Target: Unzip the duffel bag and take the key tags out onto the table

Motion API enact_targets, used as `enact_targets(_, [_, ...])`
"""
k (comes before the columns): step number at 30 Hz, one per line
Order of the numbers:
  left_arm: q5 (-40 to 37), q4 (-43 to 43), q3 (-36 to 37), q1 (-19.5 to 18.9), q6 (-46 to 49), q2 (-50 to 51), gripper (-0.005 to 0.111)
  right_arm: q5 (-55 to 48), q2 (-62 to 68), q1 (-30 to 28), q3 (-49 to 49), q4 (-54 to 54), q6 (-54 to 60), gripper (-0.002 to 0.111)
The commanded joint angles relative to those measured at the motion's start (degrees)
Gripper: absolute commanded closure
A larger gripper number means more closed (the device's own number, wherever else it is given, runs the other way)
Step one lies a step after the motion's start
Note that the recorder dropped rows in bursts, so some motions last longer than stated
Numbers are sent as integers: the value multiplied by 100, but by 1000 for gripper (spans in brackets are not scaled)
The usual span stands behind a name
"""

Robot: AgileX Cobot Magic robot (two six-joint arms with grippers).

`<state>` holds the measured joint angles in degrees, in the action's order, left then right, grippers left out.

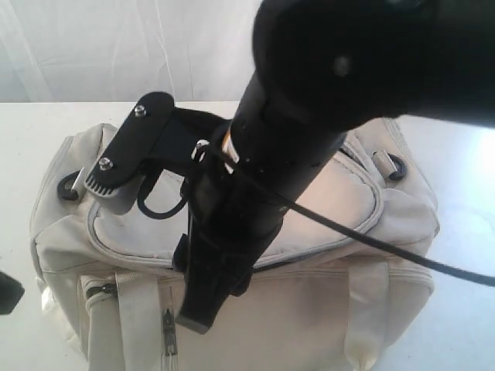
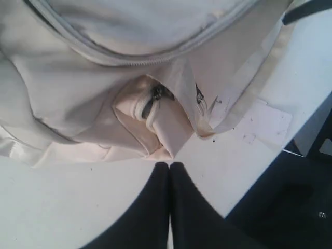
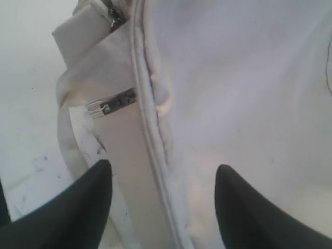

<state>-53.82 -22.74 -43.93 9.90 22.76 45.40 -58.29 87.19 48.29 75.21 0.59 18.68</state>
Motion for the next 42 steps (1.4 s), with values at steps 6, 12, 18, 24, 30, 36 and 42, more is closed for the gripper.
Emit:
enact_targets(6, [-62,-124,317,-12,16,-73,107,444,239,-36,29,-317,34,69])
enact_targets(12, [82,-124,317,-12,16,-73,107,433,255,-36,29,-367,20,72])
enact_targets(18, [70,-124,317,-12,156,-73,107,315,395,-36,29,-378,20,102])
enact_targets(24, [58,-152,317,-12,427,-73,107,315,424,-75,214,-1090,-39,108])
enact_targets(30, [628,-1289,317,-12,1096,-30,107,505,433,-522,850,-1423,-53,108])
enact_targets(36, [1673,-3259,317,-12,2850,658,107,1019,640,-1095,1244,-1423,80,108])
enact_targets(42, [2125,-5813,292,-12,5568,2111,107,1927,1148,-1382,1521,-1464,188,108])
